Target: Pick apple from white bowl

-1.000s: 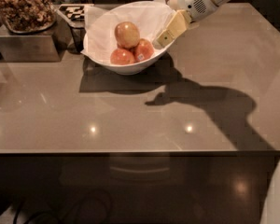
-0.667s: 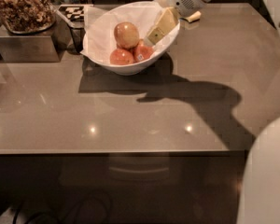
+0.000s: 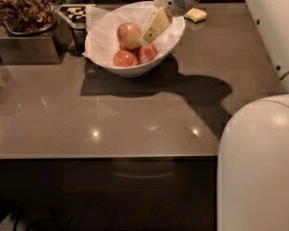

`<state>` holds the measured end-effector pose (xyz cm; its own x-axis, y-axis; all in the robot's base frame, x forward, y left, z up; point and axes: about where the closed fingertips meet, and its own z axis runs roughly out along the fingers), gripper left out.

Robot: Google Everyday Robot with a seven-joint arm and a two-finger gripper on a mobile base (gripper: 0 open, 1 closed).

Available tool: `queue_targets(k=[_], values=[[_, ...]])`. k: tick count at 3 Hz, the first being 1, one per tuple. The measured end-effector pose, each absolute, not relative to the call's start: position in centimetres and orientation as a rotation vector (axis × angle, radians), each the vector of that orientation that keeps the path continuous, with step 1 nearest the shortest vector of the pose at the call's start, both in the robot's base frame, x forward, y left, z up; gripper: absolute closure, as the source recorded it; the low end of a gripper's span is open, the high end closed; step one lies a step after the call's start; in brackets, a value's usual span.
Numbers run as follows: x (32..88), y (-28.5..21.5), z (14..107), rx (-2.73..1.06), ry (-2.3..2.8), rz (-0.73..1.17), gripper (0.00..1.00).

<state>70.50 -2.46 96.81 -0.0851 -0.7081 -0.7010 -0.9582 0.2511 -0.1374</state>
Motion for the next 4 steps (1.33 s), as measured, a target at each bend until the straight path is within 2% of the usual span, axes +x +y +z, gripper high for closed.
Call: queue_targets(k=[2,4], values=[[73.3,-2.8,93.7,-1.413,1.902,0.523,0.03],[73.8,-2.8,93.3,-1.407,1.904,0.527,0.27]])
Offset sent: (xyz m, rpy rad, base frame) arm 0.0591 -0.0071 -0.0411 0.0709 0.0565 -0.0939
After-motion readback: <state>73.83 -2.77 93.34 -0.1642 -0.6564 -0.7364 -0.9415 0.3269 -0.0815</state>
